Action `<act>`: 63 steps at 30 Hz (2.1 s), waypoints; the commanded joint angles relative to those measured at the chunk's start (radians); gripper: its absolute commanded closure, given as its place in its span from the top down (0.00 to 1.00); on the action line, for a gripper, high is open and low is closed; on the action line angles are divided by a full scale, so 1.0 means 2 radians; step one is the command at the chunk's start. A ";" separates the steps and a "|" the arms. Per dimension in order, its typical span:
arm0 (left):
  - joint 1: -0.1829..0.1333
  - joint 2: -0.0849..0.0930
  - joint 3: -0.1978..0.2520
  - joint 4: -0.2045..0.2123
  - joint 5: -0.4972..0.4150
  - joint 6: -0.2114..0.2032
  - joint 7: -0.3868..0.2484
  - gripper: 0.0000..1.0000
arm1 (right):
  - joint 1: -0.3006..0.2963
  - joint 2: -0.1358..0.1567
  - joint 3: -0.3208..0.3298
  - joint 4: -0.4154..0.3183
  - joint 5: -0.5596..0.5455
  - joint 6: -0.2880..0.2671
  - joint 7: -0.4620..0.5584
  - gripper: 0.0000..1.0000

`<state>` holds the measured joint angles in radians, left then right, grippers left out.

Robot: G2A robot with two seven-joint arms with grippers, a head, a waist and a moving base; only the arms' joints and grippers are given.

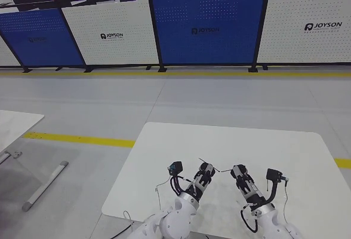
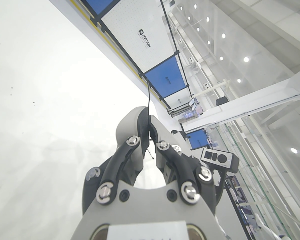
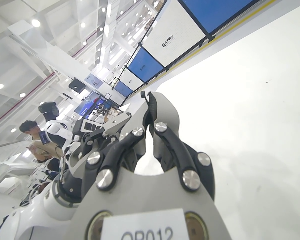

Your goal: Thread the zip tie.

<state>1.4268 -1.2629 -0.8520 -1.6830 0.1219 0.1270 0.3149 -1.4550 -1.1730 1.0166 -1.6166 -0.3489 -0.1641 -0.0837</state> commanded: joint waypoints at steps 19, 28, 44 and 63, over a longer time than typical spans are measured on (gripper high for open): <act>0.000 0.000 0.000 0.000 0.000 0.000 0.000 0.00 | -0.007 -0.010 0.012 -0.001 -0.009 -0.007 0.002 0.00; 0.000 0.000 0.000 0.000 0.000 0.000 0.000 0.00 | -0.003 -0.015 0.009 0.003 -0.013 0.002 0.011 0.00; 0.000 0.000 0.000 0.000 0.000 0.000 0.000 0.00 | -0.007 -0.020 0.010 0.001 -0.008 -0.002 0.011 0.00; 0.000 0.000 0.000 0.000 0.000 0.000 0.000 0.00 | -0.016 -0.028 0.022 0.007 0.017 -0.017 0.009 0.00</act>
<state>1.4268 -1.2629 -0.8520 -1.6830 0.1219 0.1270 0.3149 -1.4851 -1.2286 1.0565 -1.6035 -0.3165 -0.1939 -0.0660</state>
